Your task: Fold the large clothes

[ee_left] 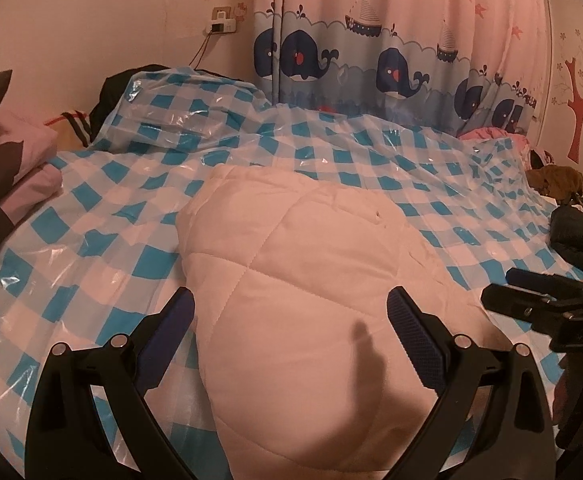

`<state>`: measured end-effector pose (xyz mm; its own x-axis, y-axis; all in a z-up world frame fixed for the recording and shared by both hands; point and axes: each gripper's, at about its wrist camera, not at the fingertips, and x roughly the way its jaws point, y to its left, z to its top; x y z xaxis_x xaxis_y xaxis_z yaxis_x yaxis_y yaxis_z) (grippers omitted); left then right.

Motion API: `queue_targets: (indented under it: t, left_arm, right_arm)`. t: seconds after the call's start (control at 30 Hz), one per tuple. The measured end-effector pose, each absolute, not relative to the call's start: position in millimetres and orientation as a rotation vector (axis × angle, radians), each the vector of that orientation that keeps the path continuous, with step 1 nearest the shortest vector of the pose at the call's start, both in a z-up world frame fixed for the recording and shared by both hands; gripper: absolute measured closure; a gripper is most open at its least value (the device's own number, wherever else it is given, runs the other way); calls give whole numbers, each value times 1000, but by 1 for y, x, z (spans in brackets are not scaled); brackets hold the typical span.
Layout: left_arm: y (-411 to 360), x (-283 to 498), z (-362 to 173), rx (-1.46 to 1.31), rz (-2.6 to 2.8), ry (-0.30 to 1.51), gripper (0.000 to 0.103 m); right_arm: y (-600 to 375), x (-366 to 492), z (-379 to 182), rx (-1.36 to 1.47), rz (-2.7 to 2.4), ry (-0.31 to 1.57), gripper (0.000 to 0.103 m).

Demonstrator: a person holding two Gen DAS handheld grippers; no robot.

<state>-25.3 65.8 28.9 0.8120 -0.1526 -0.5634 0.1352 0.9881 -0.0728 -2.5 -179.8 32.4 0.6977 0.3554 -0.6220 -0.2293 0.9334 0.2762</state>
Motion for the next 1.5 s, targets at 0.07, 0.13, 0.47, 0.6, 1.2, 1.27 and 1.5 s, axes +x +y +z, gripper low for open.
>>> queue_targets:
  t: [0.07, 0.13, 0.47, 0.6, 1.2, 1.27, 1.5]
  left_arm:
    - [65, -27, 31, -20, -149, 600, 10]
    - [64, -28, 32, -17, -147, 599, 10]
    - [64, -38, 44, -18, -145, 585, 10]
    - [64, -39, 45, -14, -138, 587, 10]
    - [99, -54, 46, -127, -60, 748, 10]
    - [97, -63, 45, -133, -46, 759, 10]
    - [82, -84, 40, -122, -33, 802, 9]
  right_arm:
    - [-175, -6, 40, 162, 320, 704, 7]
    - [-171, -8, 45, 136, 315, 692, 7]
    - [-149, -16, 60, 60, 303, 656, 7]
    - [-146, -18, 61, 43, 285, 664, 7]
    - [-150, -57, 52, 40, 234, 788, 7]
    - [-151, -61, 52, 44, 223, 810, 7]
    - [-147, -67, 48, 12, 123, 920, 7]
